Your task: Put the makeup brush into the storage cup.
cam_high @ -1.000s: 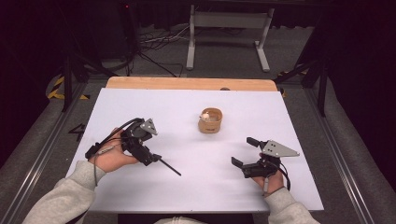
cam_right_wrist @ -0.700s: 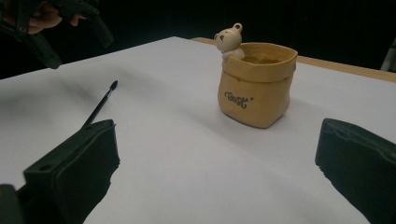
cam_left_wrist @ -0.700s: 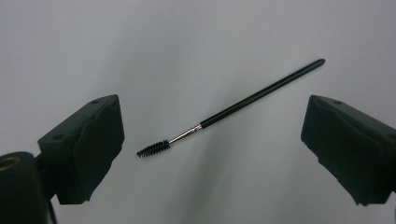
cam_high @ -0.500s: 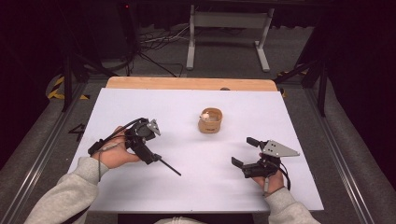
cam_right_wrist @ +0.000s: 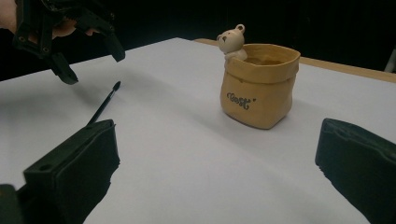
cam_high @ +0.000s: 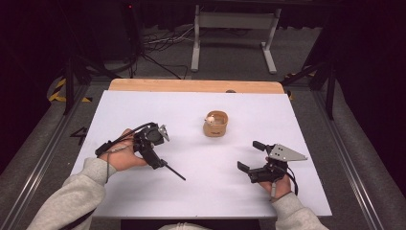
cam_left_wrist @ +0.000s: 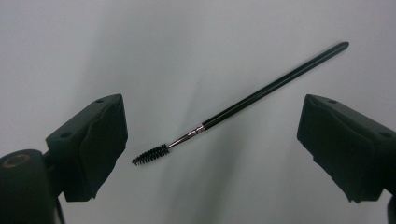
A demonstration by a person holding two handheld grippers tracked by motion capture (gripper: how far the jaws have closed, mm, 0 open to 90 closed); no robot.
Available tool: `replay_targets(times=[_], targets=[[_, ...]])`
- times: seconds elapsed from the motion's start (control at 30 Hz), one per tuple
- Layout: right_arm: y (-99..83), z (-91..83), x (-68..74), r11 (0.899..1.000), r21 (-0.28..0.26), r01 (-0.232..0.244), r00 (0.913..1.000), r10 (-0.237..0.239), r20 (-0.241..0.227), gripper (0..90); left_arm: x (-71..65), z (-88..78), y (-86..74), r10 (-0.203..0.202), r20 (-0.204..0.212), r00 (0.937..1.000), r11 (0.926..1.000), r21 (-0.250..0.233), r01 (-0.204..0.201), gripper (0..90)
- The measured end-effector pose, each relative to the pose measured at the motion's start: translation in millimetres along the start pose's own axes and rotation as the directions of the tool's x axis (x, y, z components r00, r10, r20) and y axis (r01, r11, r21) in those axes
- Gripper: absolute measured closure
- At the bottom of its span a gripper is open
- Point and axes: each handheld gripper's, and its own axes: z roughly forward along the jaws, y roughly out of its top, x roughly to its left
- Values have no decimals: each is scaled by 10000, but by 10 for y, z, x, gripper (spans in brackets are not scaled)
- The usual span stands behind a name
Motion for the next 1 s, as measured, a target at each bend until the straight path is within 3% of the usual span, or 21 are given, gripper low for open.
replay_targets(times=[0.5,0.67,1.0], targets=[[3,-1,5,10000,-42,12,10000,-13,-70,0,-58,185,53,688,138,9975,9942,818,-697,99],[7,-3,10,10000,-77,19,9999,-19,-102,0,-61,217,67,726,294,9969,9914,1067,-754,127],[6,-1,15,10000,-26,32,9999,-32,-147,0,-51,285,67,710,215,9972,9904,1170,-730,161]])
